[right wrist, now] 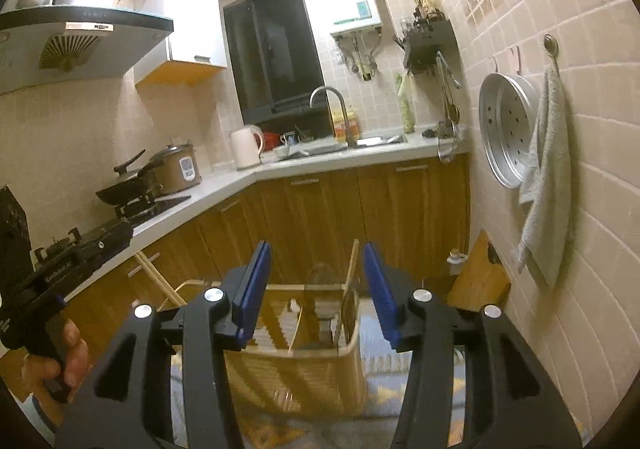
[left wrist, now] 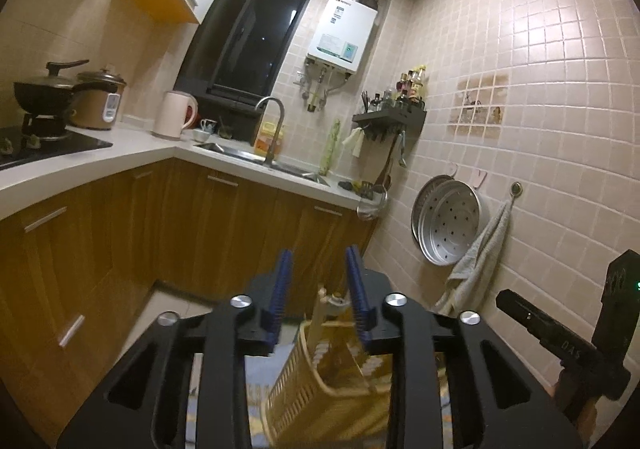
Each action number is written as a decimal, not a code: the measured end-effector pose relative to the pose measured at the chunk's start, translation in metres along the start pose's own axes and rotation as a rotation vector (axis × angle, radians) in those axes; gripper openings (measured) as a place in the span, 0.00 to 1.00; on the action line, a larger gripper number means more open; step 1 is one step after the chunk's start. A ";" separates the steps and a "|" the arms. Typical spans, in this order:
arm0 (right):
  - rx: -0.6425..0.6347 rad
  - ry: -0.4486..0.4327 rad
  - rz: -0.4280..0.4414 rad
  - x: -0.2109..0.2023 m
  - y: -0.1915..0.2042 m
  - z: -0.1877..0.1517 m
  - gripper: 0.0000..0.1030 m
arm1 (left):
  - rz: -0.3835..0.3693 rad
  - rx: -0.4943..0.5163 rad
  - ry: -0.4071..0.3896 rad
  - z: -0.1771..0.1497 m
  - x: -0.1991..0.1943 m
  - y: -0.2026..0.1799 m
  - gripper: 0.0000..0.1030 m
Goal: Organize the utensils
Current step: 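Move both tools back down to the remaining utensils on the rug, then grasp the black spoon handle with the left tool while the right tool grasps a wooden chopstick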
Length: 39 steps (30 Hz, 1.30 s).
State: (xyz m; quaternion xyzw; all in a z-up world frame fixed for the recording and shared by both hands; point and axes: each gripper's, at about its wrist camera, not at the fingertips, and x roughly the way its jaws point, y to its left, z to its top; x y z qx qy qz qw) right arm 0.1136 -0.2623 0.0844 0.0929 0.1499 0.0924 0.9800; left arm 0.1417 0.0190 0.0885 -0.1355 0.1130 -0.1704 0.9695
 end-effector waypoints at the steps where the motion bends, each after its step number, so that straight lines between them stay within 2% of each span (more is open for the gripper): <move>1: -0.003 0.018 -0.005 -0.005 0.001 0.000 0.44 | -0.011 0.009 0.022 0.001 -0.006 -0.003 0.28; 9: -0.023 0.173 -0.045 -0.049 0.011 -0.003 0.44 | -0.055 0.014 0.112 0.001 -0.045 -0.021 0.29; 12: -0.049 0.254 -0.063 -0.059 0.020 -0.012 0.44 | -0.068 0.050 0.169 -0.003 -0.058 -0.033 0.37; 13: -0.057 0.288 -0.077 -0.060 0.022 -0.018 0.44 | -0.086 0.065 0.200 -0.006 -0.059 -0.037 0.42; 15: -0.046 0.367 -0.073 -0.059 0.022 -0.033 0.44 | -0.130 0.094 0.287 -0.018 -0.060 -0.045 0.43; 17: -0.004 0.454 -0.037 -0.058 0.018 -0.051 0.44 | -0.118 0.113 0.360 -0.037 -0.061 -0.050 0.43; 19: 0.004 0.530 -0.039 -0.056 0.017 -0.068 0.44 | -0.107 0.107 0.460 -0.059 -0.057 -0.051 0.43; 23: -0.002 0.675 -0.034 -0.061 0.020 -0.107 0.43 | -0.102 0.045 0.673 -0.104 -0.050 -0.048 0.42; 25: 0.013 0.728 -0.026 -0.066 0.020 -0.124 0.39 | -0.110 0.017 0.773 -0.127 -0.047 -0.048 0.41; 26: 0.020 0.757 -0.020 -0.066 0.020 -0.132 0.34 | -0.115 0.010 0.805 -0.137 -0.046 -0.049 0.41; 28: 0.057 0.829 0.008 -0.069 0.020 -0.153 0.30 | -0.106 0.008 0.861 -0.156 -0.045 -0.052 0.41; 32: 0.050 0.882 0.005 -0.075 0.023 -0.178 0.25 | -0.115 -0.004 0.933 -0.185 -0.047 -0.060 0.41; 39: 0.005 0.886 -0.015 -0.083 0.030 -0.193 0.20 | -0.067 0.056 0.947 -0.200 -0.050 -0.076 0.41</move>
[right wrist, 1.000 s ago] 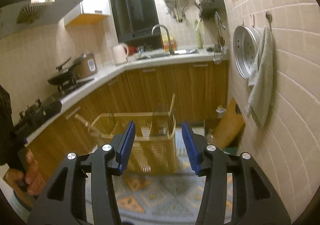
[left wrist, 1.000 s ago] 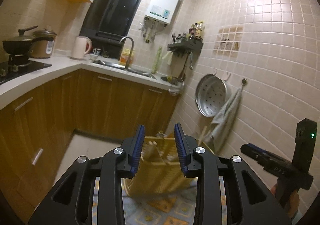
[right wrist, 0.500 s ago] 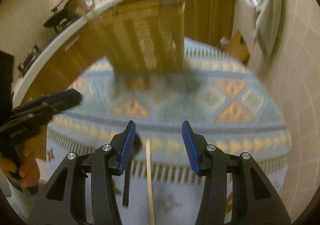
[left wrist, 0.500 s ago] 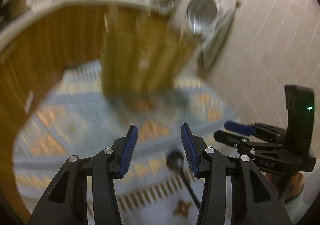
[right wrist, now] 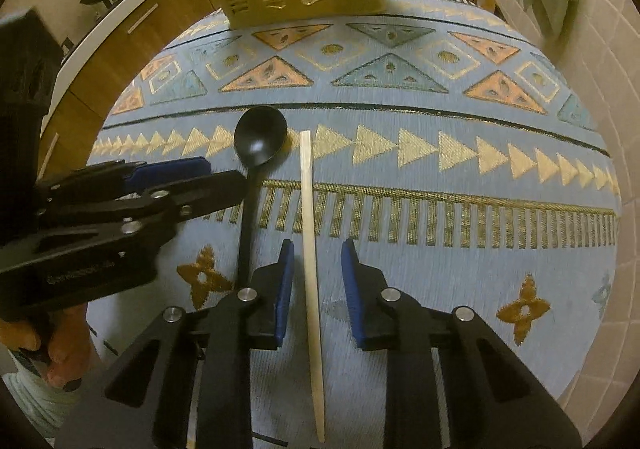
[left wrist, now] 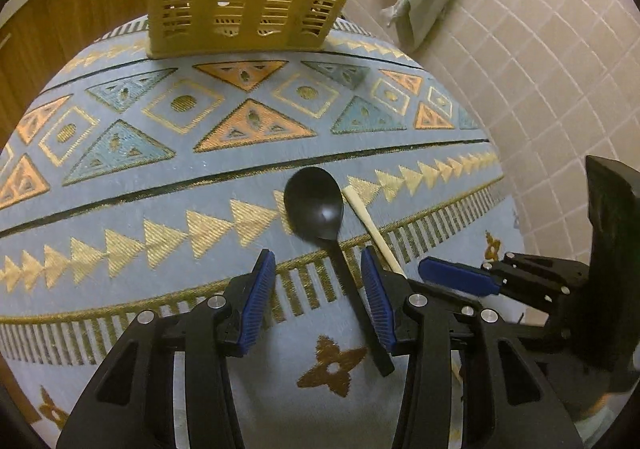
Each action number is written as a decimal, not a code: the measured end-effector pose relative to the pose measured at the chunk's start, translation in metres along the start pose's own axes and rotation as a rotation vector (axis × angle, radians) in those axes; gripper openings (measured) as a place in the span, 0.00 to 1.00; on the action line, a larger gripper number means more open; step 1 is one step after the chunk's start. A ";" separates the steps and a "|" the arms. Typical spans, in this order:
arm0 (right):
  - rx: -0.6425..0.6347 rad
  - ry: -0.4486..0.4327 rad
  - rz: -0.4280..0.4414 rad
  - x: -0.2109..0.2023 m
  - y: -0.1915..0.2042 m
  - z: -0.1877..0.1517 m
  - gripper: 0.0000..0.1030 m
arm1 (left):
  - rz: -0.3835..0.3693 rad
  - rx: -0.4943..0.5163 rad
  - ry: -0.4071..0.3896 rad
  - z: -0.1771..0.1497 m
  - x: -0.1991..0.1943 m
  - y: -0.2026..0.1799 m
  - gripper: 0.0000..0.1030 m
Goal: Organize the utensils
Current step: 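Grasp the black spoon handle with the left tool while the right tool grasps a wooden chopstick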
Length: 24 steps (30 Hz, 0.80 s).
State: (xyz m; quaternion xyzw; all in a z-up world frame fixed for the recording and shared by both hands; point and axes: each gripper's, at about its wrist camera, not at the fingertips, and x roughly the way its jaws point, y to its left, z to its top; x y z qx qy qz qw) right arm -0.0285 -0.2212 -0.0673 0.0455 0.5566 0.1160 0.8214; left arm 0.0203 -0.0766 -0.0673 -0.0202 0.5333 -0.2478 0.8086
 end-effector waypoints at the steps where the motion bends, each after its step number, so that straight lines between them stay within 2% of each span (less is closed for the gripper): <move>1: -0.005 -0.005 -0.005 0.000 0.002 -0.001 0.20 | 0.021 0.010 -0.006 -0.002 0.001 -0.003 0.41; 5: -0.037 -0.038 -0.053 0.000 0.011 -0.008 0.19 | 0.079 0.036 -0.021 0.002 0.002 -0.013 0.41; 8: -0.039 -0.059 -0.084 -0.005 0.007 -0.013 0.10 | 0.110 0.040 -0.030 0.003 0.004 -0.020 0.41; 10: -0.029 -0.074 -0.090 -0.008 0.004 -0.018 0.05 | 0.137 0.053 -0.036 0.003 0.006 -0.026 0.41; 15: 0.021 -0.098 -0.059 -0.013 -0.007 -0.026 0.04 | 0.224 0.111 -0.042 0.001 0.011 -0.040 0.41; 19: 0.069 -0.107 -0.058 -0.016 -0.017 -0.025 0.04 | 0.318 0.136 -0.050 0.000 0.014 -0.045 0.26; 24: 0.098 -0.125 -0.063 -0.019 -0.024 -0.014 0.04 | 0.350 0.136 -0.058 0.000 0.012 -0.041 0.13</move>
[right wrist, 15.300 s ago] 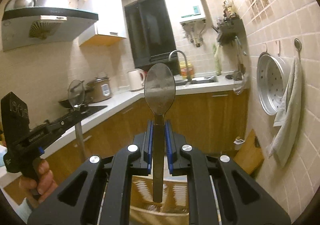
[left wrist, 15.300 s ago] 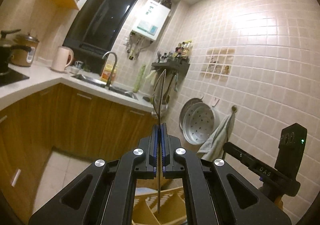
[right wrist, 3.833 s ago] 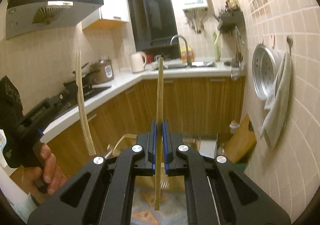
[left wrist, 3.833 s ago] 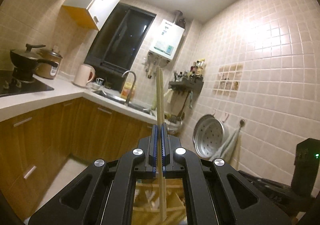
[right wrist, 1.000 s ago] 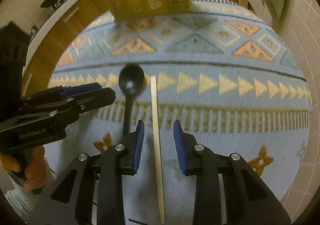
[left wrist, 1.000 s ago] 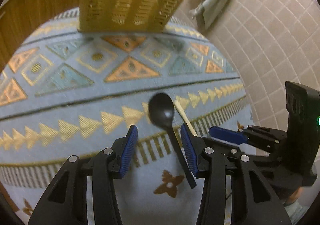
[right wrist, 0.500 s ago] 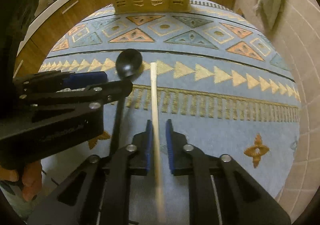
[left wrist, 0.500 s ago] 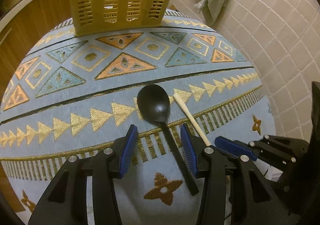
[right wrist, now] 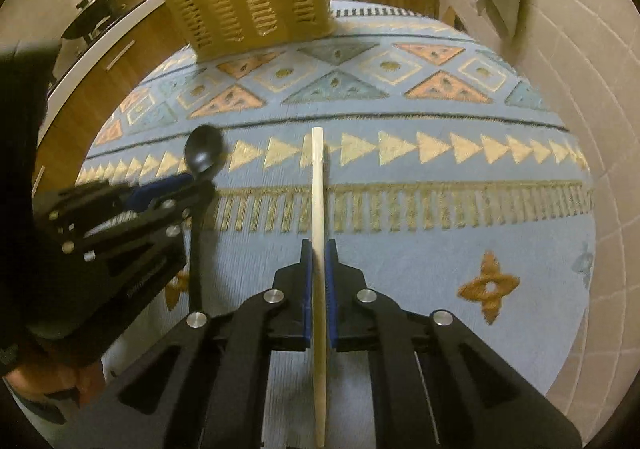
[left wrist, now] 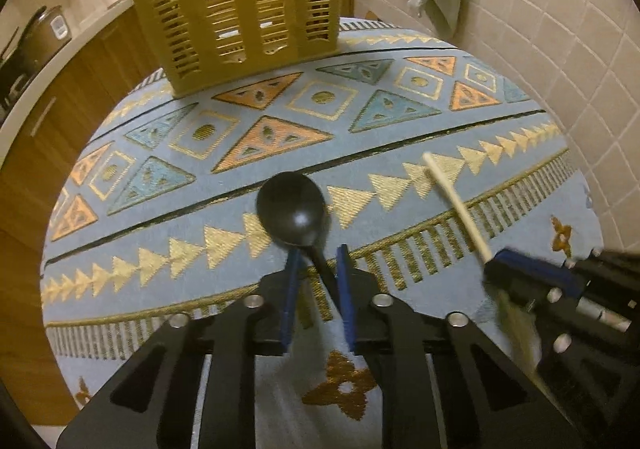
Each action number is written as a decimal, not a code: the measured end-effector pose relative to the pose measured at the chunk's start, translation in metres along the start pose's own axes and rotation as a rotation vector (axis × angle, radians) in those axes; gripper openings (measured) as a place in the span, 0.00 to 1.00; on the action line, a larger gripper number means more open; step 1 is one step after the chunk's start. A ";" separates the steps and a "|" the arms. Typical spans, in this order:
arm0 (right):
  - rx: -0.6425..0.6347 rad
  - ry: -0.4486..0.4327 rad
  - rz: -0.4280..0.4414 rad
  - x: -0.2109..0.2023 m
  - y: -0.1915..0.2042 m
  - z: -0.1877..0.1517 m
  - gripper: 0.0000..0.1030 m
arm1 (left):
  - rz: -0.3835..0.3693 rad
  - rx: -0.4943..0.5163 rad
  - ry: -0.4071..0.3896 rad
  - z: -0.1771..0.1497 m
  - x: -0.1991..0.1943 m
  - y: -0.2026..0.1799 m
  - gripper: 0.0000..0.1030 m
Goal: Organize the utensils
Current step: 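Grasp the black spoon handle with the left tool while the right tool grasps a wooden chopstick, then lift the black spoon and chopstick and carry them above the yellow caddy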
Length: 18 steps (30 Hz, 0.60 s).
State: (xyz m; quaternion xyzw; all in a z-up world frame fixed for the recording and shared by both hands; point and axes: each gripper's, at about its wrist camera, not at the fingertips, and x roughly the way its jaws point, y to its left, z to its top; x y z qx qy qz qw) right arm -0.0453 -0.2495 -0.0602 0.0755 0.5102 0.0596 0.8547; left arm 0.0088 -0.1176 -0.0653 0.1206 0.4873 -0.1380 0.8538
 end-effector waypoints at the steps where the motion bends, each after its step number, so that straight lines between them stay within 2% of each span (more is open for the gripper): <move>1: 0.006 -0.001 0.001 0.000 -0.001 0.002 0.04 | 0.001 0.000 0.000 0.000 -0.001 0.001 0.11; 3: 0.016 0.009 0.000 0.003 -0.004 0.007 0.04 | 0.012 0.006 -0.002 0.000 -0.001 0.002 0.05; 5: 0.016 0.023 -0.022 0.008 -0.006 0.009 0.04 | -0.002 0.005 -0.006 0.000 0.000 0.005 0.04; 9: 0.018 0.050 -0.007 0.015 -0.010 0.012 0.05 | -0.071 -0.026 -0.005 -0.002 -0.004 0.018 0.04; 11: 0.006 0.065 -0.010 0.017 -0.011 0.015 0.06 | -0.074 -0.042 -0.016 -0.004 -0.008 0.026 0.04; 13: -0.004 0.080 -0.030 0.017 -0.010 0.019 0.12 | -0.086 -0.063 -0.032 -0.005 -0.014 0.037 0.04; 14: -0.010 0.091 -0.033 0.017 -0.009 0.023 0.19 | -0.091 -0.071 -0.034 -0.004 -0.016 0.042 0.04; 18: -0.028 0.115 -0.017 0.020 -0.004 0.039 0.21 | -0.083 -0.082 -0.053 -0.003 -0.023 0.057 0.04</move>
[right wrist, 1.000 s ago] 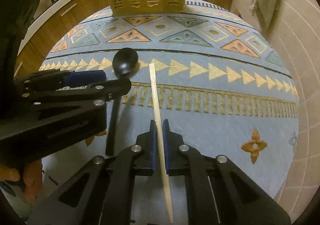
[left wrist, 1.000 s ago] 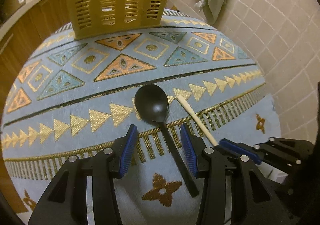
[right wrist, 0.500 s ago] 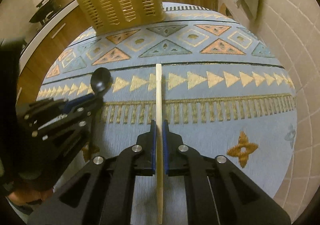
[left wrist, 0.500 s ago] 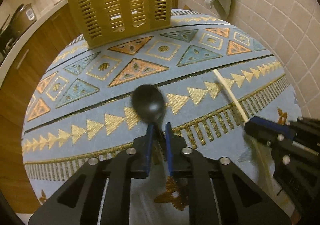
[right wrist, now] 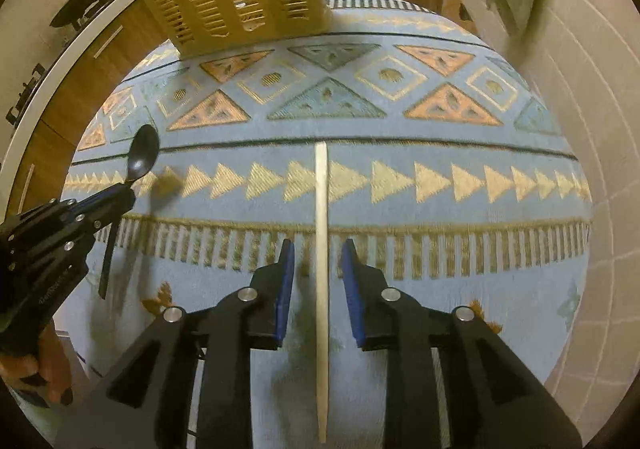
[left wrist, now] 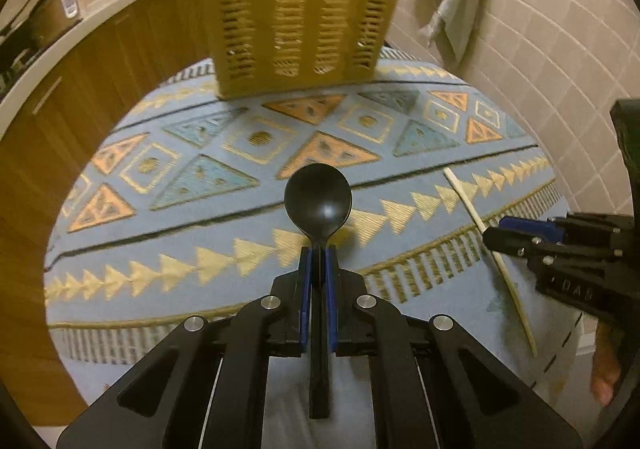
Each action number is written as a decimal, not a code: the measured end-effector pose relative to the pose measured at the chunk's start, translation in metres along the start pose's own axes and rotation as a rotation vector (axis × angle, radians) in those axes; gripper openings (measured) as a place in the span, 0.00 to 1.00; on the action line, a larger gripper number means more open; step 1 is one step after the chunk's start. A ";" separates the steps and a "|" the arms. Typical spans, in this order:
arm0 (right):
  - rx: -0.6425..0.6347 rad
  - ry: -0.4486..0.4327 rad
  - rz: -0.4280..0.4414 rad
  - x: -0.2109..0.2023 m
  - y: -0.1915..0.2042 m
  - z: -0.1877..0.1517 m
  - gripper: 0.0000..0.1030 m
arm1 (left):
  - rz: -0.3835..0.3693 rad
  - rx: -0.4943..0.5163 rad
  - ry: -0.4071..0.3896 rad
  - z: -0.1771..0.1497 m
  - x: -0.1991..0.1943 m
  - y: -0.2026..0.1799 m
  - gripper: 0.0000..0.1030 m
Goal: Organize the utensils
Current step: 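Lift the black spoon and chopstick and carry them above the yellow caddy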
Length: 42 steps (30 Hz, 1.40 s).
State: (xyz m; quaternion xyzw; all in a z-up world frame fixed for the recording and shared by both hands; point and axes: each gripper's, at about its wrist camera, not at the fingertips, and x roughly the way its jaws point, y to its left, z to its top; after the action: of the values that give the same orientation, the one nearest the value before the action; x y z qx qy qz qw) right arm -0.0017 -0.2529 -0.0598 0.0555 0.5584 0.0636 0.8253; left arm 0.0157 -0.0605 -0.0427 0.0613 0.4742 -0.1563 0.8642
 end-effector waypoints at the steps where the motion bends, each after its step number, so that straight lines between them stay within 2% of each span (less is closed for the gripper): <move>1: -0.003 0.010 0.001 0.001 0.001 0.004 0.21 | 0.002 -0.003 -0.004 0.001 -0.002 0.004 0.04; 7: -0.065 0.093 -0.054 0.017 0.015 0.015 0.21 | -0.007 0.002 -0.019 0.002 -0.006 0.012 0.04; 9: -0.119 0.095 -0.099 0.018 0.025 0.012 0.12 | -0.015 0.001 -0.022 0.002 -0.005 0.013 0.04; 10: -0.122 0.097 -0.099 0.018 0.027 0.012 0.11 | -0.024 0.000 -0.027 0.002 -0.005 0.014 0.04; 11: -0.122 0.103 -0.096 0.018 0.028 0.013 0.04 | -0.026 -0.001 -0.033 0.002 -0.006 0.015 0.04; 16: -0.113 0.078 -0.075 0.011 0.026 0.017 0.04 | -0.053 -0.029 -0.085 0.004 -0.014 0.024 0.04; 20: -0.081 -0.045 0.031 -0.017 0.024 0.025 0.04 | -0.088 -0.069 -0.186 0.011 -0.036 0.038 0.04; 32: -0.124 -0.470 0.135 -0.106 0.042 0.074 0.04 | -0.155 -0.146 -0.617 0.077 -0.113 0.068 0.04; 37: -0.106 -0.607 0.185 -0.127 0.039 0.102 0.04 | -0.262 -0.166 -0.798 0.105 -0.135 0.079 0.04; 42: -0.093 -0.742 0.218 -0.144 0.040 0.135 0.04 | -0.368 -0.211 -0.863 0.139 -0.134 0.092 0.04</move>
State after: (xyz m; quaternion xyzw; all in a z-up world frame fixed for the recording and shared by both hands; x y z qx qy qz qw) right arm 0.0688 -0.2401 0.1286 0.0963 0.2095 0.1515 0.9612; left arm 0.0901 0.0191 0.1416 -0.1822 0.0886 -0.2687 0.9417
